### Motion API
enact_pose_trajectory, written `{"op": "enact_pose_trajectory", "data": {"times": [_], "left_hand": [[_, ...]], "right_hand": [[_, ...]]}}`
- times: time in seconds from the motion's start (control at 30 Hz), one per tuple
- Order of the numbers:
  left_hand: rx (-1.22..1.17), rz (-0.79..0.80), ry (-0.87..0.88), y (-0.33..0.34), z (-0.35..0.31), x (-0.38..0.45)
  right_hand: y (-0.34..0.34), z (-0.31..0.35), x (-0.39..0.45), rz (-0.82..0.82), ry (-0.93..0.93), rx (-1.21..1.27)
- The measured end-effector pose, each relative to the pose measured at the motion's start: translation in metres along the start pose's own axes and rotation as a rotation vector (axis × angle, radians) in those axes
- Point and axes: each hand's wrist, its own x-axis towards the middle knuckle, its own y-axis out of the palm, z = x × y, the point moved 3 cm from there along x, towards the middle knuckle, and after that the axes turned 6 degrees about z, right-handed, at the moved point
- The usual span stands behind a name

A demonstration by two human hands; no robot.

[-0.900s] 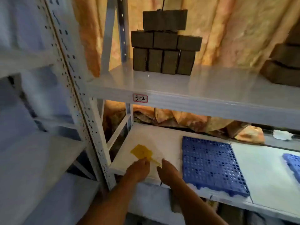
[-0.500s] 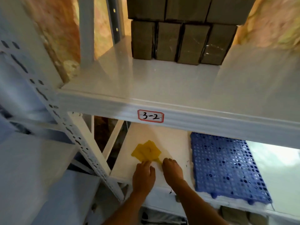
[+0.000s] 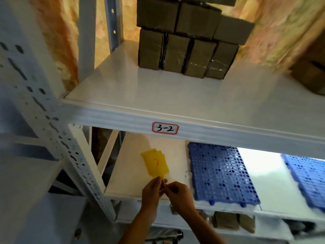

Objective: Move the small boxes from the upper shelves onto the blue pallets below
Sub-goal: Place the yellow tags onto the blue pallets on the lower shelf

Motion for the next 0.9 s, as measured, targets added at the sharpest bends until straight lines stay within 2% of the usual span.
{"op": "enact_pose_trajectory", "data": {"times": [0.17, 0.37, 0.5, 0.73, 0.9], "left_hand": [[0.031, 0.056, 0.048, 0.014, 0.002, -0.003], [0.024, 0.039, 0.067, 0.048, 0.004, -0.005], [0.068, 0.012, 0.097, 0.080, 0.015, -0.005], [0.181, -0.123, 0.163, 0.165, 0.070, -0.019], [0.042, -0.234, 0.093, 0.220, 0.130, -0.056]], "right_hand": [[-0.026, -0.010, -0.015, -0.052, 0.035, 0.158], [-0.082, -0.040, -0.017, -0.139, 0.055, 0.149], [-0.126, -0.075, -0.009, -0.129, 0.024, 0.097], [-0.209, -0.157, 0.002, -0.116, -0.120, -0.005], [-0.253, -0.216, -0.007, -0.015, -0.137, -0.050]]}}
